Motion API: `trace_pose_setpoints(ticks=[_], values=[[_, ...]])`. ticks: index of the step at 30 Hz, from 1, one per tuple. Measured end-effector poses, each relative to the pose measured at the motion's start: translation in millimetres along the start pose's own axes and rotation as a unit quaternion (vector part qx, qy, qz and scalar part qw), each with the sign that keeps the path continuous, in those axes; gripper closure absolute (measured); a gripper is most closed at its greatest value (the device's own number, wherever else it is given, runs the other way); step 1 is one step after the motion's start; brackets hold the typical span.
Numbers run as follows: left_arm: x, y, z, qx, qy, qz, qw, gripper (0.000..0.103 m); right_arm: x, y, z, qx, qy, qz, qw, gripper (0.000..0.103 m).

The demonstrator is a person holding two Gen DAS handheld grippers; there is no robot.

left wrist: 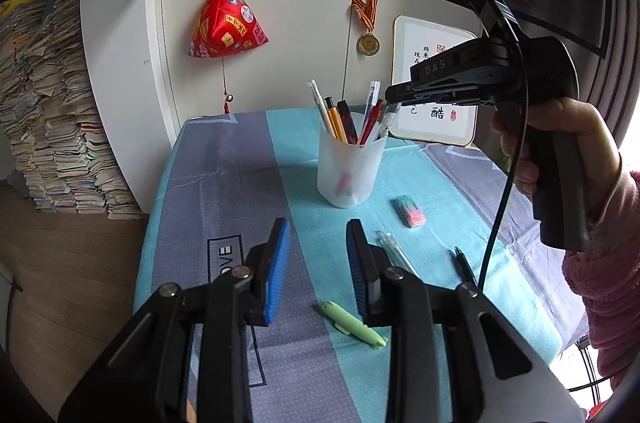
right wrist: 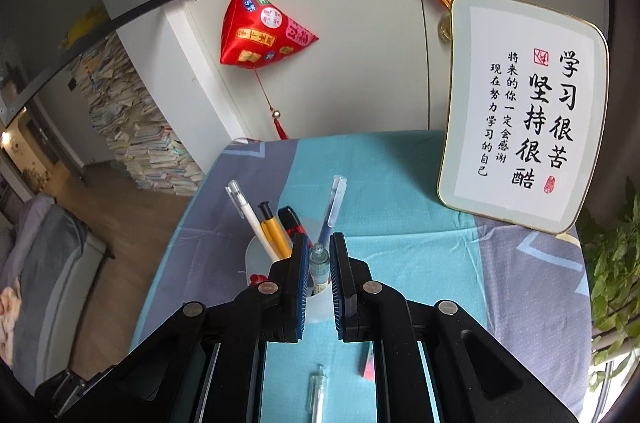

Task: Organize stationery
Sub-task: 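Lower the clear gel pen into the frosted cup and open the right tool, then grasp the white pen with beige grip using the left tool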

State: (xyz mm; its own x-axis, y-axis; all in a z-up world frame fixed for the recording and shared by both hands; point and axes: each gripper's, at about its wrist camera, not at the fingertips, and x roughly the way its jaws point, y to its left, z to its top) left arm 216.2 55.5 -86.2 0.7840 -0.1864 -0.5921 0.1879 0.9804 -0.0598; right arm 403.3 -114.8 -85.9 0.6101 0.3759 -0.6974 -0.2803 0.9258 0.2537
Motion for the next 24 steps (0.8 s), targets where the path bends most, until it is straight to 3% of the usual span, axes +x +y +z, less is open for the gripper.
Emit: trace_pose_setpoints(ticks=[5,11,18,24], values=[[1.8,-3.9,-0.5,0.001,0.007,-0.004,1.0,0.076,-4.9,-1.4,-5.4,0.005,0.001,0.009,1.0,0.091],[8.6,-11.3,-1.9,0.004,0.017,-0.01,0.9998,0.076,-38.1,-13.3,-27.1,0.006,-0.009,0.008,1.0,0.09],[28.5,-29.0,-1.9,0.0,0.044,-0.029,0.9986,0.076,-65.7,-34.7,-94.2,-0.021,0.029,-0.028,0.999,0.089],[59.6,-56.5,0.6,-0.003,0.084,-0.041,0.9956,0.07,-75.1,-51.4,-152.9,-0.028,0.068,-0.048,0.996,0.089]])
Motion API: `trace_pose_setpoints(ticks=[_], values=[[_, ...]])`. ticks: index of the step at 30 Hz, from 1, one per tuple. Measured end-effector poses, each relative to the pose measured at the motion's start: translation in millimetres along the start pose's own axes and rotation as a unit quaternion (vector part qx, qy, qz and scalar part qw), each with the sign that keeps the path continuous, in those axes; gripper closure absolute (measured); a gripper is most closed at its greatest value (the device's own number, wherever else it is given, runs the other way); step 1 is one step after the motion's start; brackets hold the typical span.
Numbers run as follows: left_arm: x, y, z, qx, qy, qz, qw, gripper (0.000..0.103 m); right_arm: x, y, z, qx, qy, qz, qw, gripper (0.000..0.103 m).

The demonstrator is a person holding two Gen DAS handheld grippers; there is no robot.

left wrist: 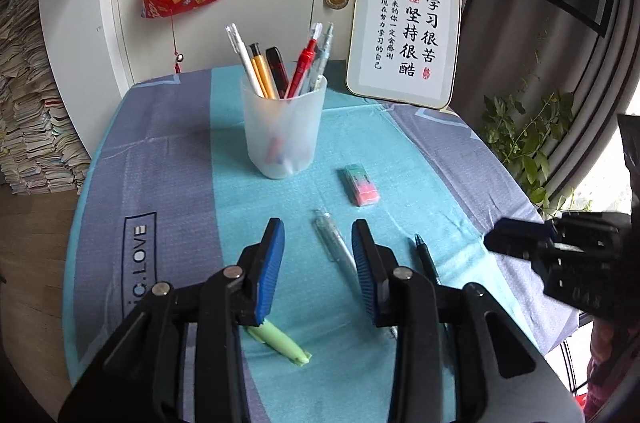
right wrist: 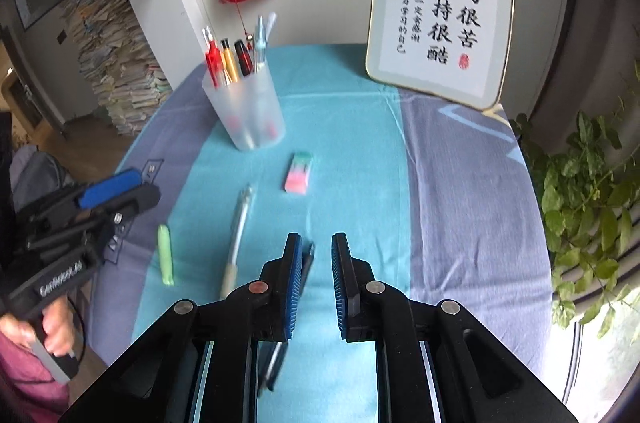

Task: Organize stationery
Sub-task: 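Grasp the white pen with beige grip using the left tool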

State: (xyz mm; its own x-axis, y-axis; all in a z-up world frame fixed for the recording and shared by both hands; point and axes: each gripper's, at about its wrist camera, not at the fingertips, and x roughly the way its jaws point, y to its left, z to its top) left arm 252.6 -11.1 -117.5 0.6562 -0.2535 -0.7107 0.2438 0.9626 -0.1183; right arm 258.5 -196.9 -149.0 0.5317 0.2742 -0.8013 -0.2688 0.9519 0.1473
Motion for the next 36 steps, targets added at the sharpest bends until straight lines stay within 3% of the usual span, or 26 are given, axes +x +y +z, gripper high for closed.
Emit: trace_pose_setpoints(ticks=[8,13,22,26,28,33,36], values=[[55.2,-24.7,12.9,-0.004,0.056,0.04,0.9976,0.069,-6.0,6.6,-43.5,-0.024,0.024,0.031,0.999,0.089],[68.5,-30.0,10.9,0.003,0.064,0.066,0.9957,0.069,-10.2,8.3,-56.6,-0.037,0.025,0.039,0.998,0.089],[80.9,-19.5,4.6,-0.031,0.089,0.064,0.9935,0.07,-6.3,4.0,-58.0,-0.023,0.025,0.047,0.998,0.089],[85.0,-18.2,1.5,-0.032,0.093,0.067,0.9929,0.072,-3.7,6.0,-58.5,-0.025,0.028,0.052,0.998,0.089],[85.7,-19.5,1.4,-0.025,0.087,0.069,0.9935,0.085,-3.6,7.1,-59.2,-0.024,0.03,0.052,0.998,0.089],[83.0,-19.3,0.7,-0.023,0.076,0.055,0.9953,0.09,-1.0,7.5,-60.2,-0.019,0.033,0.052,0.998,0.089],[66.4,-21.8,0.2,-0.013,0.05,0.046,0.9976,0.091,-0.3,8.0,-61.3,-0.017,0.035,0.053,0.998,0.089]])
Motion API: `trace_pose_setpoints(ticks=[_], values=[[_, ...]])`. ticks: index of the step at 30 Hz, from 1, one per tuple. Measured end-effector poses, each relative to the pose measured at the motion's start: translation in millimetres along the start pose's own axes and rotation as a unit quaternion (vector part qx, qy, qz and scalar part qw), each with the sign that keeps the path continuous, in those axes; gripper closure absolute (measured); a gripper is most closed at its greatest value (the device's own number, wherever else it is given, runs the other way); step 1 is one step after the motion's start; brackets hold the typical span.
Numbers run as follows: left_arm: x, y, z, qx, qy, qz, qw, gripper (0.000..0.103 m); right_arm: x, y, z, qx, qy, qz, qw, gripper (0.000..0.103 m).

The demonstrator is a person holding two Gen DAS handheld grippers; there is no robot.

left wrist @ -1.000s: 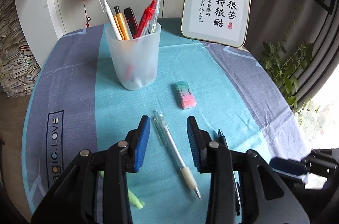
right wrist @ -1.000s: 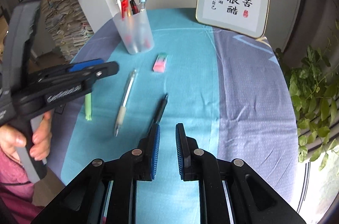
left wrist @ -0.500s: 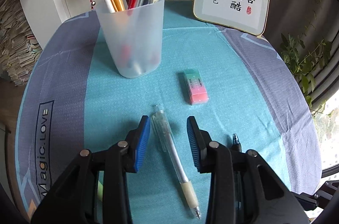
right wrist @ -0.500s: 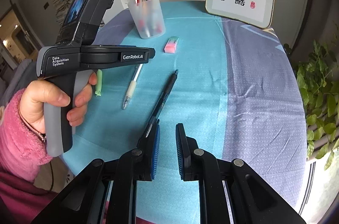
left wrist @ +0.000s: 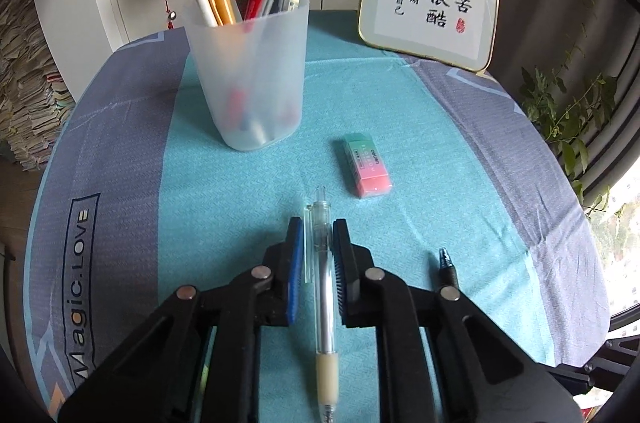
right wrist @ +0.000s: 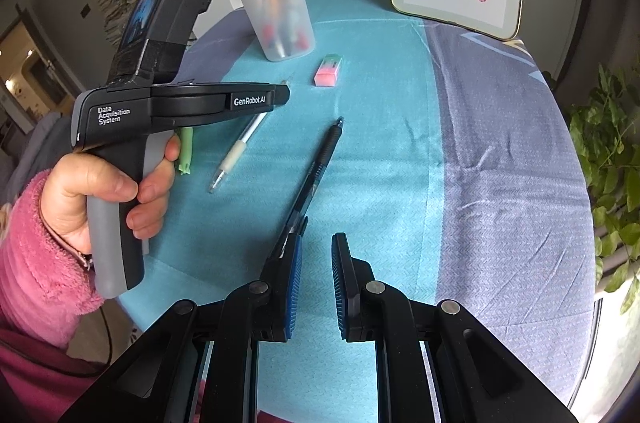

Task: Organize stationery
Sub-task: 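Grasp the white pen with beige grip using the left tool, then grasp the black pen with the right tool while the left tool lifts the white pen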

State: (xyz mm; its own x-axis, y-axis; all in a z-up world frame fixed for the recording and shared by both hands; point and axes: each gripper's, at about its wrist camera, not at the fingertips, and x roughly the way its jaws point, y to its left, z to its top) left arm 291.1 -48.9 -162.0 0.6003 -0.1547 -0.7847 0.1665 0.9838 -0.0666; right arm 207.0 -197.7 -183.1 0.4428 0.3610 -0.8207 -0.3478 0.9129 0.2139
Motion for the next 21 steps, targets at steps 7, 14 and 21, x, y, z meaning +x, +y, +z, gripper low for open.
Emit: trace_pose_setpoints(ticks=[7,14,21], values=[[-61.4,9.7,-5.3,-0.004,-0.065,-0.034,0.9973,0.091,2.2,3.7,-3.4,0.002,0.002,0.007,1.0,0.089],[-101.7,15.1,-11.4,-0.003,-0.114,-0.041,0.9926,0.095,5.3,16.1,-9.7,-0.006,0.007,0.012,1.0,0.089],[-116.7,21.5,-14.9,-0.009,-0.13,-0.049,0.9902,0.095,10.5,24.2,-13.2,-0.005,0.012,0.001,1.0,0.078]])
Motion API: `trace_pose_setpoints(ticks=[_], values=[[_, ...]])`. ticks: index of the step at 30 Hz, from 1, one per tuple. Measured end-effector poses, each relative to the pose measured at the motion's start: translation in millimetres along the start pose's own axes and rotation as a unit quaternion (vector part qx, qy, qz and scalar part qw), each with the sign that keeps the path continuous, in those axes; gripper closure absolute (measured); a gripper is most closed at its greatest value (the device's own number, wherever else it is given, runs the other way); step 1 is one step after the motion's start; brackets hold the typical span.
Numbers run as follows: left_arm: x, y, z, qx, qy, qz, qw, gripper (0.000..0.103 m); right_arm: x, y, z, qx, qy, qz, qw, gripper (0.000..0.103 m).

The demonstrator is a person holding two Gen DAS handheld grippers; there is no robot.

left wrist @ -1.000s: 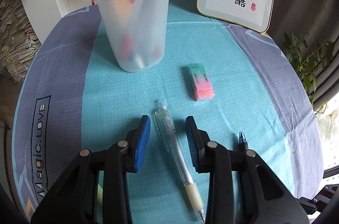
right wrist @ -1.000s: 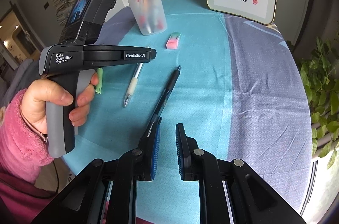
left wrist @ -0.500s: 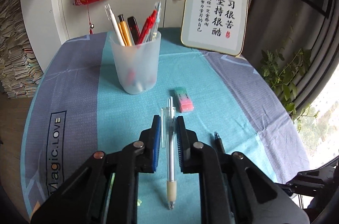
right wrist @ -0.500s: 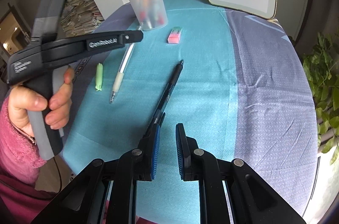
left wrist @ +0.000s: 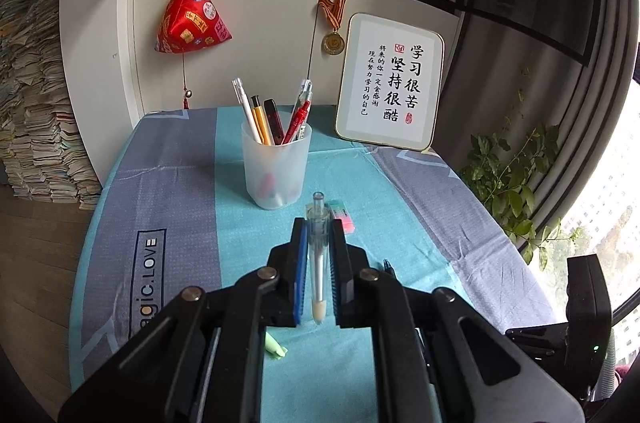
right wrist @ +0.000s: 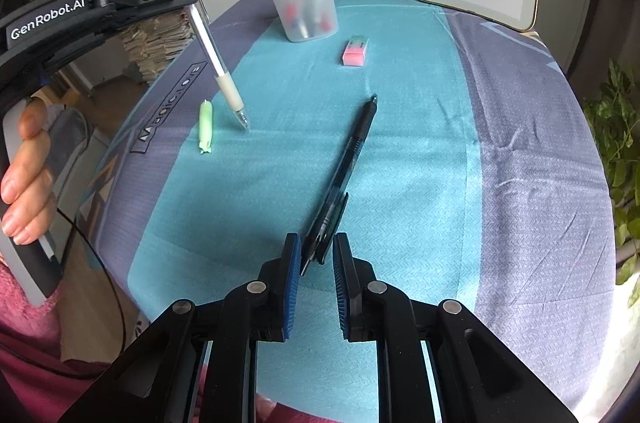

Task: Organize stationery
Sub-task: 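Grasp the black pen with the right tool while the left tool lifts the white pen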

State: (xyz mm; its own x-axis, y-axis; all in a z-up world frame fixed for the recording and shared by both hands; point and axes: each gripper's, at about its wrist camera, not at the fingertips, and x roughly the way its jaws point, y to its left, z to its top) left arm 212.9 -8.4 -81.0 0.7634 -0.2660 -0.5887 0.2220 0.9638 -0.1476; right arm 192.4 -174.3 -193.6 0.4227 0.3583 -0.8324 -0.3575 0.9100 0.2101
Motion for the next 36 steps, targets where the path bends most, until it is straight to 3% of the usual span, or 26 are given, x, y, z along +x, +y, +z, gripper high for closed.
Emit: trace_pose_setpoints(ticks=[1,3,11,12,14,15,16,24,36], values=[[-1.9,1.4,-0.3,-0.003,-0.001,-0.003,1.0,0.095,0.1,0.7,-0.6,0.001,-0.002,-0.003,1.0,0.066],[-6.2,3.5,-0.6,-0.005,-0.004,-0.005,1.0,0.095,-0.7,2.5,-1.8,0.001,-0.011,-0.009,1.0,0.052],[-20.9,8.9,0.0,-0.004,-0.019,0.001,0.9998,0.095,11.5,15.3,-5.2,-0.028,-0.005,-0.035,0.999,0.051],[-22.8,9.5,-0.1,-0.004,-0.021,0.001,0.9998,0.095,12.0,17.4,-6.3,-0.034,-0.008,-0.043,0.998,0.052],[-25.4,10.6,0.1,-0.003,-0.024,0.002,0.9997,0.095,12.9,21.3,-7.1,-0.053,-0.013,-0.07,0.996,0.065],[-26.2,11.3,0.4,-0.004,-0.025,0.001,0.9997,0.095,12.9,21.4,-7.2,-0.058,-0.016,-0.079,0.995,0.085],[-26.9,11.9,0.4,-0.003,-0.025,0.0,0.9997,0.095,12.5,18.6,-6.8,-0.052,-0.015,-0.076,0.996,0.086],[-30.1,15.3,-0.5,-0.004,-0.025,-0.002,0.9997,0.095,-17.6,0.1,-0.2,-0.007,-0.054,-0.036,0.998,0.087],[-32.5,11.8,-1.8,0.0,-0.024,-0.005,0.9997,0.095,-64.8,-7.2,18.1,0.006,-0.138,-0.048,0.989,0.088]])
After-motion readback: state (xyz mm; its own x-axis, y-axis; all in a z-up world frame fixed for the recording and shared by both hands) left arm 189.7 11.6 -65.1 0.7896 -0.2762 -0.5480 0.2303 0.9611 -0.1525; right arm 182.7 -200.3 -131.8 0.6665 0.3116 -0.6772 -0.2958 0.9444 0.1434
